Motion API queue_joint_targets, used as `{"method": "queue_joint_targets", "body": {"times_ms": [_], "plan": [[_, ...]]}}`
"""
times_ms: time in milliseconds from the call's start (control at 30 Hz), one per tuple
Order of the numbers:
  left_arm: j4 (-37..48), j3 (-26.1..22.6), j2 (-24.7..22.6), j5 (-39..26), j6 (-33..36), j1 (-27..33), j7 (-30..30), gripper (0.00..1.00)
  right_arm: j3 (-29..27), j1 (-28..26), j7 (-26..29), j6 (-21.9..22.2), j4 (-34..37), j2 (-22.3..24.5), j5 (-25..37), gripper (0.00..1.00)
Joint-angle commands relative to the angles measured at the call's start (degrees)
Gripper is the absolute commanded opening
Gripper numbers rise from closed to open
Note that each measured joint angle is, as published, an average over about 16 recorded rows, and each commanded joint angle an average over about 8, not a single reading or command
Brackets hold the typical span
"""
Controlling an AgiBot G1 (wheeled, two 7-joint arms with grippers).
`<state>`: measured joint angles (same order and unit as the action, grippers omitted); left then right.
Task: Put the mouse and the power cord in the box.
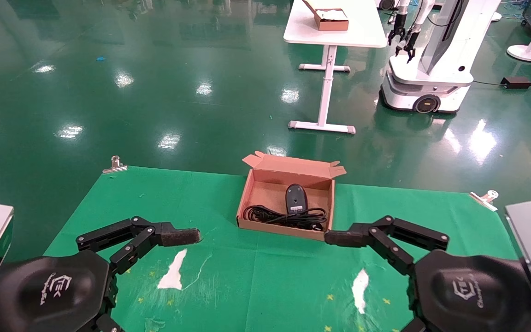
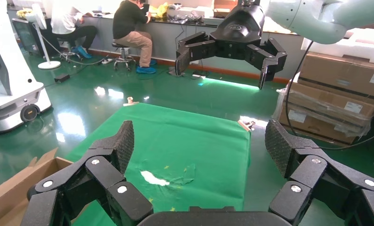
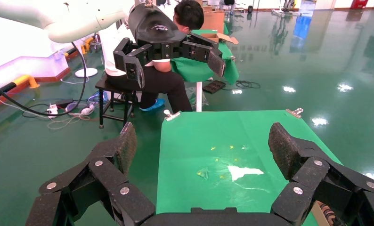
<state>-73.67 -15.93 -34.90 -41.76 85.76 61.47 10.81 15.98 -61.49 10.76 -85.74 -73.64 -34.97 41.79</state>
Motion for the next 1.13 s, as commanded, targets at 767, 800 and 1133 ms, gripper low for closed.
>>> {"method": "queue_joint_targets", "body": {"times_ms": [767, 800, 1133], "plan": [[0.1, -0.1, -0.1, -0.1, -0.1, 0.1, -0.1, 1.0, 0.1, -0.1, -0.1, 0.1, 0.2, -0.1, 0.1, 1.0], [0.1, -0.1, -0.1, -0.1, -0.1, 0.1, -0.1, 1.0, 0.1, -0.1, -0.1, 0.1, 0.2, -0.1, 0.1, 1.0], [0.1, -0.1, -0.1, -0.1, -0.1, 0.1, -0.1, 1.0, 0.1, -0.1, -0.1, 0.1, 0.2, -0.1, 0.1, 1.0]]}}
